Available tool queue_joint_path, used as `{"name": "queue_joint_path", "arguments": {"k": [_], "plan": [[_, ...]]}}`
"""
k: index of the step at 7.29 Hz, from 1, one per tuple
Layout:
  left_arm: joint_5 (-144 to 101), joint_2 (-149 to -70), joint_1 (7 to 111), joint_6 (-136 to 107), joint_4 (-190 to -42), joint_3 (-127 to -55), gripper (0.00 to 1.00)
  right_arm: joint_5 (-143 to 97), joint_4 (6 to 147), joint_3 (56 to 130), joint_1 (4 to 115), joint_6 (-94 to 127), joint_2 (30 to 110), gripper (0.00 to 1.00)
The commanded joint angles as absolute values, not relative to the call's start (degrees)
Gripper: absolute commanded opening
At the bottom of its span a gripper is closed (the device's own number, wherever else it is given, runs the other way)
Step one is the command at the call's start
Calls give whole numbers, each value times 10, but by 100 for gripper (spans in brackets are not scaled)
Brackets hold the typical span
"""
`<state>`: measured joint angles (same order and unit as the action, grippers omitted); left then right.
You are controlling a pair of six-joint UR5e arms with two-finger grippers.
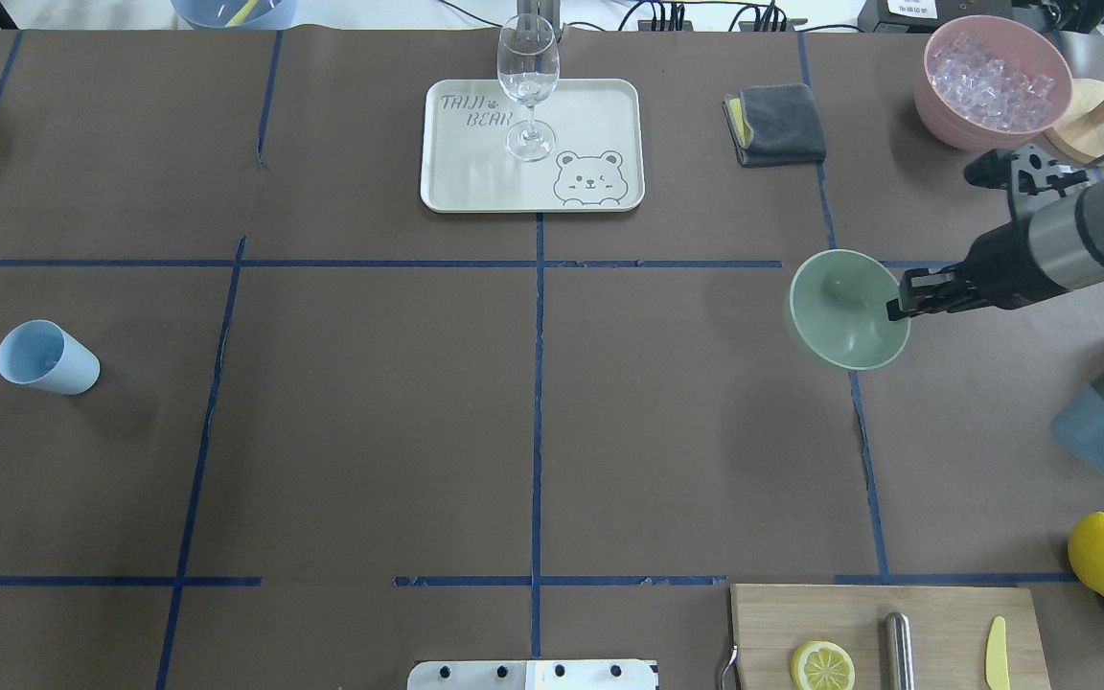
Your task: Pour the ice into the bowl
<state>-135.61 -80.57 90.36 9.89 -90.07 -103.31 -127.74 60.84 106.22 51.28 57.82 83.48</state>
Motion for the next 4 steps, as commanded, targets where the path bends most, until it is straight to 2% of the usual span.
{"name": "queue_joint_path", "arguments": {"k": [1,4], "plan": [[-1356,-805,915,99,-900,-1036,100,-1252,731,1061,450,632,718,0],[-1356,-806,918,98,-900,-1036,100,-1158,829,1041,343,718,596,0]]}}
